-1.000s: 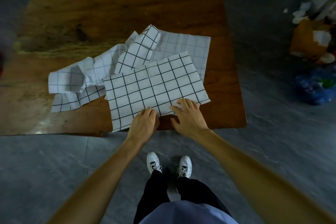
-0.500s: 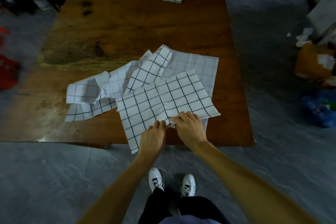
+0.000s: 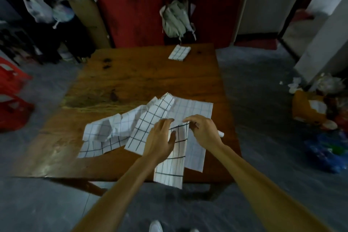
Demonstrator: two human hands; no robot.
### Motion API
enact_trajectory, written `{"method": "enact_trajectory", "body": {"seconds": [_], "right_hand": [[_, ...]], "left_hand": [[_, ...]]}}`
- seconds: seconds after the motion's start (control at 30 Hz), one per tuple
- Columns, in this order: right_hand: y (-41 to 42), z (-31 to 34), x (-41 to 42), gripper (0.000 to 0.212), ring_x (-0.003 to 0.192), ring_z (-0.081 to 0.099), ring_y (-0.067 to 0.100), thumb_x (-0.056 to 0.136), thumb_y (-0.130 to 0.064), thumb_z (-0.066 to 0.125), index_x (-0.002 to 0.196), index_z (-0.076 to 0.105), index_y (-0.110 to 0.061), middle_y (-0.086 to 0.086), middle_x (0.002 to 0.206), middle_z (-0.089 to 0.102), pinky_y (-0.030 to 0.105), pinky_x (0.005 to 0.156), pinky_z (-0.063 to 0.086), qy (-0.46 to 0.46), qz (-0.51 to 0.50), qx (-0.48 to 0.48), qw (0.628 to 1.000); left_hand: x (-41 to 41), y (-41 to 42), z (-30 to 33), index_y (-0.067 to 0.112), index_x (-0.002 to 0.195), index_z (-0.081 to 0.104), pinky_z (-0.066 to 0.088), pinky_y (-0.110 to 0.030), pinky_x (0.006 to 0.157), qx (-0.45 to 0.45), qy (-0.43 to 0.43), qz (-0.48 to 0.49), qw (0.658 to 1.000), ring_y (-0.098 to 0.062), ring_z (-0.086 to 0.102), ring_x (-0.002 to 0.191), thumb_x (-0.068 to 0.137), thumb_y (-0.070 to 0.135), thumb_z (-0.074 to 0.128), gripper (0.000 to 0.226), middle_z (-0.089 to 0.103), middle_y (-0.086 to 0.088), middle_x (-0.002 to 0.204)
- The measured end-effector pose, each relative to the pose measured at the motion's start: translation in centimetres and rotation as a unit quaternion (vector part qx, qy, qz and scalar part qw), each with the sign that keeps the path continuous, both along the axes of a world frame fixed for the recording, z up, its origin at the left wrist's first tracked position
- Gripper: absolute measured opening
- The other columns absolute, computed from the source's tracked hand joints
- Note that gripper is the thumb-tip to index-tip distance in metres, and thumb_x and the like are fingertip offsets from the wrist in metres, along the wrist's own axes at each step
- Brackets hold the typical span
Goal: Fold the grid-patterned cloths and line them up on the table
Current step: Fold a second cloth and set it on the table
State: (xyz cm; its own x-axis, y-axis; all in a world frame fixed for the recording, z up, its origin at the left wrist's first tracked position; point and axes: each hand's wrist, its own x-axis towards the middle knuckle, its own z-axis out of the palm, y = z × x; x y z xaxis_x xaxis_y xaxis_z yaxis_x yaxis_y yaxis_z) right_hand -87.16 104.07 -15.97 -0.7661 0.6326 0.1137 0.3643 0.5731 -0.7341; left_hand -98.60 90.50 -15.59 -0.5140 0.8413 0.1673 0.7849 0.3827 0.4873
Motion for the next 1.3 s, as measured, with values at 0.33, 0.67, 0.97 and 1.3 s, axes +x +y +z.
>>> {"method": "enact_trajectory", "body": {"seconds": [0.33, 0.67, 0.97, 1.3], "right_hand": [[1.8, 7.4, 0.1, 0.051, 0.105, 0.054, -0.002, 0.088, 0.014, 0.046, 0.099, 0.063, -0.033, -0.018, 0.112, 0.057, 0.004, 0.077, 0.046, 0.073, 0.033, -0.115, 0.990], [3.8, 8.8, -2.0, 0.018, 0.093, 0.058, -0.010, 0.094, -0.038, 0.056, 0.109, 0.062, -0.029, -0.016, 0.102, 0.063, 0.009, 0.076, 0.046, 0.094, -0.008, -0.135, 0.986], [5.1, 10.4, -9.1, 0.009, 0.072, 0.060, 0.002, 0.095, -0.026, 0.057, 0.093, 0.066, -0.024, -0.006, 0.081, 0.066, 0.015, 0.065, 0.049, 0.129, -0.080, -0.091, 0.984], [6.1, 9.7, -13.1, 0.018, 0.061, 0.053, 0.004, 0.095, -0.028, 0.056, 0.090, 0.065, -0.013, 0.007, 0.078, 0.062, 0.015, 0.057, 0.046, 0.146, -0.169, -0.102, 0.969]], "left_hand": [[-1.2, 3.3, 4.6, 0.015, 0.107, 0.062, 0.037, -0.029, 0.076, 0.077, 0.021, -0.062, 0.995, -0.022, 0.056, 0.091, 0.097, 0.027, 0.045, 0.022, 0.066, -0.005, 0.098], [-5.4, 5.8, 5.6, 0.014, 0.089, 0.067, 0.028, -0.007, 0.060, 0.138, 0.050, -0.102, 0.984, -0.005, 0.049, 0.063, 0.095, 0.013, 0.053, 0.015, 0.068, -0.001, 0.078], [-13.5, 7.9, 6.2, 0.017, 0.088, 0.064, 0.044, -0.024, 0.056, 0.177, -0.005, -0.141, 0.974, -0.008, 0.053, 0.064, 0.094, 0.019, 0.056, 0.010, 0.059, 0.006, 0.075], [-19.8, 7.8, 3.8, 0.024, 0.088, 0.055, 0.046, -0.022, 0.059, 0.120, -0.092, -0.162, 0.975, -0.004, 0.050, 0.067, 0.095, 0.030, 0.050, 0.010, 0.053, 0.009, 0.078]]}}
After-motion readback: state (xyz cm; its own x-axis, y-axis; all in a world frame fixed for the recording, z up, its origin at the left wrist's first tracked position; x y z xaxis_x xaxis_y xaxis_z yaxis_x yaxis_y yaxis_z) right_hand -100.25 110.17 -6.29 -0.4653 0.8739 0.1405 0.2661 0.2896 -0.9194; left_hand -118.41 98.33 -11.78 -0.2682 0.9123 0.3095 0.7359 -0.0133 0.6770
